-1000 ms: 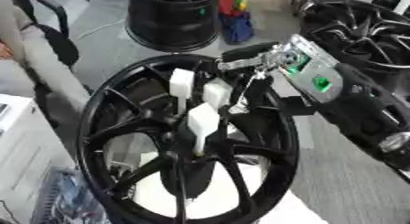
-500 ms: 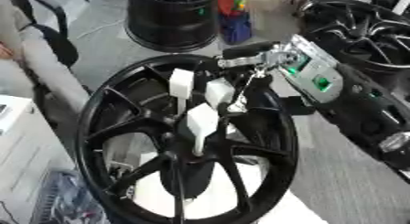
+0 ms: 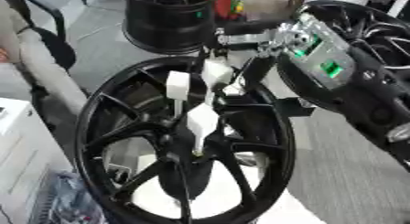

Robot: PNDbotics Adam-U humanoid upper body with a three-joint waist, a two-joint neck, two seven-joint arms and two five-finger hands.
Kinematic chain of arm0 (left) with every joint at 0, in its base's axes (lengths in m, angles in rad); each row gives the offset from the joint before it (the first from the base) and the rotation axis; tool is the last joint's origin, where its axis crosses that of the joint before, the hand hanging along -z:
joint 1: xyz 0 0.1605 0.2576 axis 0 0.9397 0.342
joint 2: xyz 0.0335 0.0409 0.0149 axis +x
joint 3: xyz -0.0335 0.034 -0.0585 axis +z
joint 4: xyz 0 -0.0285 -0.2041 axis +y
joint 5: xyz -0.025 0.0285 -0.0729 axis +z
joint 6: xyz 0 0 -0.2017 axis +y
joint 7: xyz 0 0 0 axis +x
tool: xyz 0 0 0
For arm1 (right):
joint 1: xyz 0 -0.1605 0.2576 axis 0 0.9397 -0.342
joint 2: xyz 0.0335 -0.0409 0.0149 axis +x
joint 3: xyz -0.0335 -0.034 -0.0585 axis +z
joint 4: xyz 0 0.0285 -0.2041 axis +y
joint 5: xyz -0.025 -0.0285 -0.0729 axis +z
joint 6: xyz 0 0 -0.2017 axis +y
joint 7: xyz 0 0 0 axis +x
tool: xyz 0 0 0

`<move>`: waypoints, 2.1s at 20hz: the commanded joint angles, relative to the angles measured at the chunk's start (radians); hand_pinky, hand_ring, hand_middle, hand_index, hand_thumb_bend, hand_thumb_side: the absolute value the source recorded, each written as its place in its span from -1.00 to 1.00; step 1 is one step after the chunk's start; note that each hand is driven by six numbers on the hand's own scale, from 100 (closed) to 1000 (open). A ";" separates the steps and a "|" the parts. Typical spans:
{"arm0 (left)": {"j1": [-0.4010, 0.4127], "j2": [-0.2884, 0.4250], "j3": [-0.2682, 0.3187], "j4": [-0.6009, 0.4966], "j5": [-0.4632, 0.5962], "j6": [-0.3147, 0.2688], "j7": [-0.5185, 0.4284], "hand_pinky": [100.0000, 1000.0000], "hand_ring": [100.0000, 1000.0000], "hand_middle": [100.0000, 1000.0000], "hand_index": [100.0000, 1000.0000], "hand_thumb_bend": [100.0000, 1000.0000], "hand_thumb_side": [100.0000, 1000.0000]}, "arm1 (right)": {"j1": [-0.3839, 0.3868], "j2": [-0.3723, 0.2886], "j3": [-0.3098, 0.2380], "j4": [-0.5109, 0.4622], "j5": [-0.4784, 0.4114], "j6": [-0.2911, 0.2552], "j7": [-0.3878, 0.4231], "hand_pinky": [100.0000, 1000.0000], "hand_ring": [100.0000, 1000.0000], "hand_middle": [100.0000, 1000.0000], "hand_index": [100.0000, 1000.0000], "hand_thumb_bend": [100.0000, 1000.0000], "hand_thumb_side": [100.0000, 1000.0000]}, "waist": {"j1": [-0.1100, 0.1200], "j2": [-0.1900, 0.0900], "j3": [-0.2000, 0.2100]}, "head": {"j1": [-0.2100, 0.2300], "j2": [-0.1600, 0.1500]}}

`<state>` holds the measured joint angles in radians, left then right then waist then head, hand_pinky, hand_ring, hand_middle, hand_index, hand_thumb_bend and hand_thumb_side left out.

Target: Pull the pin out of the wheel hub.

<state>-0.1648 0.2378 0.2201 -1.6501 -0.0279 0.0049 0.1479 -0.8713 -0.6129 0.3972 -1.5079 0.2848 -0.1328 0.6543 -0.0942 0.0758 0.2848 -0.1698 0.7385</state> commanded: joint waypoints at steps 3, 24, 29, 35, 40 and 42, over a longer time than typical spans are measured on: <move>0.006 0.037 0.019 -0.009 -0.006 -0.001 0.015 0.11 -0.04 0.19 0.42 -0.22 -0.74 | 0.031 -0.160 -0.111 -0.137 -0.124 0.042 -0.095 0.06 -0.13 -0.16 0.10 -0.98 -0.89 | 0.008 -0.023 -0.034 | 0.033 0.012; 0.020 0.004 0.049 -0.013 0.000 -0.004 0.045 0.12 -0.02 0.19 0.42 -0.23 -0.73 | 1.007 0.039 -0.680 -0.170 0.288 0.287 -0.690 0.85 0.75 0.74 0.87 -0.06 -0.50 | 0.059 0.010 -0.152 | 0.111 0.003; 0.021 -0.001 0.050 -0.013 0.001 -0.005 0.046 0.12 -0.02 0.19 0.42 -0.23 -0.73 | 1.005 0.101 -0.731 -0.153 0.278 0.312 -0.917 0.79 0.66 0.66 0.81 -0.04 -0.42 | 0.062 0.010 -0.157 | 0.109 0.004; 0.019 -0.005 0.047 -0.014 0.003 -0.005 0.043 0.12 -0.02 0.19 0.42 -0.23 -0.73 | 0.996 0.152 -0.706 -0.244 0.235 0.278 -1.015 0.63 0.50 0.52 0.76 -0.18 -0.48 | 0.065 0.008 -0.154 | 0.109 0.000; 0.018 -0.009 0.045 -0.016 0.005 -0.006 0.043 0.12 -0.02 0.19 0.42 -0.23 -0.74 | 0.979 0.226 -0.655 -0.331 0.121 0.217 -1.069 0.45 0.23 0.34 0.65 -0.51 -0.77 | 0.070 0.009 -0.152 | 0.111 -0.003; 0.018 -0.012 0.043 -0.016 0.006 -0.007 0.041 0.11 -0.02 0.19 0.42 -0.23 -0.74 | 0.969 0.260 -0.619 -0.355 0.050 0.180 -1.091 0.42 0.17 0.27 0.60 -0.58 -0.83 | 0.072 0.009 -0.153 | 0.113 -0.005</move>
<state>-0.1346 0.2169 0.2625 -1.6454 -0.0262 0.0019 0.1892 0.1057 -0.3535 -0.2339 -1.8249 0.3746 0.0679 -0.4226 -0.0245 0.0927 0.1314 -0.0596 0.7451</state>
